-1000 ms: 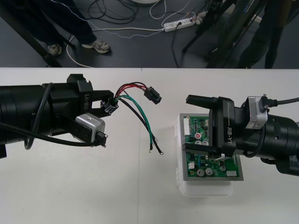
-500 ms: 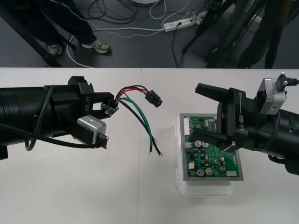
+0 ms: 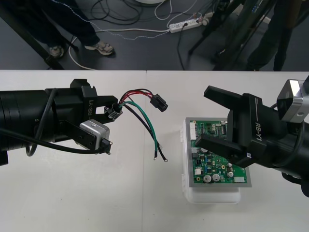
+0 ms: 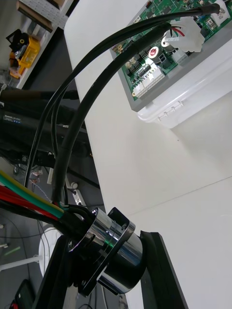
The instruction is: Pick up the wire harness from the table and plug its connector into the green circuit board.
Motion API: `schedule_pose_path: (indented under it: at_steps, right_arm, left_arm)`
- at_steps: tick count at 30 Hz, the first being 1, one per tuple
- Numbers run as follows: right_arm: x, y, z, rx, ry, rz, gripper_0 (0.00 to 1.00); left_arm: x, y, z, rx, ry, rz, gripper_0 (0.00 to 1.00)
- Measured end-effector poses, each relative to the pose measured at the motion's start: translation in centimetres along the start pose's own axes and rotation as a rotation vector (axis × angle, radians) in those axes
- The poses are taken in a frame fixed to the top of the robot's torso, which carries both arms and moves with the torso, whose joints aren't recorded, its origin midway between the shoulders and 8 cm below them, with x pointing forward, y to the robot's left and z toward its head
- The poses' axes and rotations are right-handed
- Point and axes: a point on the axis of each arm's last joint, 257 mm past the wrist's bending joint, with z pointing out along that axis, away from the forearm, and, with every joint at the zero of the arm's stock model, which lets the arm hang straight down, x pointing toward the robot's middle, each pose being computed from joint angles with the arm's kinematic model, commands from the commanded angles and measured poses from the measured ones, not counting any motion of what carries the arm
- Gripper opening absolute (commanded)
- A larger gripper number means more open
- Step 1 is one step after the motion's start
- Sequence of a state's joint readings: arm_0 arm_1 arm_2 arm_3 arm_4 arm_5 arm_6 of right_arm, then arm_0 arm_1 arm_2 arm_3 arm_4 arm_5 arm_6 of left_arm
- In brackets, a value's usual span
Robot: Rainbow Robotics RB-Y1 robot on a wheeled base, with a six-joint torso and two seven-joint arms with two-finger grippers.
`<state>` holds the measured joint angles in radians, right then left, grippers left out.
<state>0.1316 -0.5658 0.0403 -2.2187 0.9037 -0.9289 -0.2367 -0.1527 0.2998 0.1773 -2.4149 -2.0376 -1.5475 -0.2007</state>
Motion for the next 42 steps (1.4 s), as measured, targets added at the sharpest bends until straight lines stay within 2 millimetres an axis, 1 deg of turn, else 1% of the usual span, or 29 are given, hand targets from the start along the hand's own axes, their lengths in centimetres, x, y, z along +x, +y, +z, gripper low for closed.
schedule_pose_path:
  at_steps: [7, 11, 15, 20, 24, 42]
  right_arm:
    - [-1.2, 1.0, 0.2, 0.055, -0.021, -0.002, 1.0]
    - [-1.6, 0.9, 0.3, 0.101, -0.017, -0.028, 1.0]
    - [-2.0, 0.3, 0.5, 0.152, -0.036, 0.025, 1.0]
    - [-1.7, -0.6, 1.2, 0.225, -0.042, 0.007, 1.0]
    - [-1.4, -0.5, 2.1, 0.255, -0.045, -0.003, 1.0]
    - [0.2, 1.3, 4.9, 0.316, -0.076, 0.052, 1.0]
  left_arm:
    - [0.1, 0.0, 0.0, 0.001, 0.004, 0.0, 0.0]
    - [0.3, -0.1, 0.0, 0.002, 0.01, 0.001, 0.0]
    - [0.3, -0.1, 0.0, 0.003, 0.012, 0.001, 0.0]
    - [0.3, -0.1, 0.0, 0.003, 0.013, 0.001, 0.0]
    - [0.4, -0.1, 0.0, 0.004, 0.016, 0.002, 0.0]
    - [0.8, -0.2, 0.0, 0.007, 0.029, 0.002, 0.0]
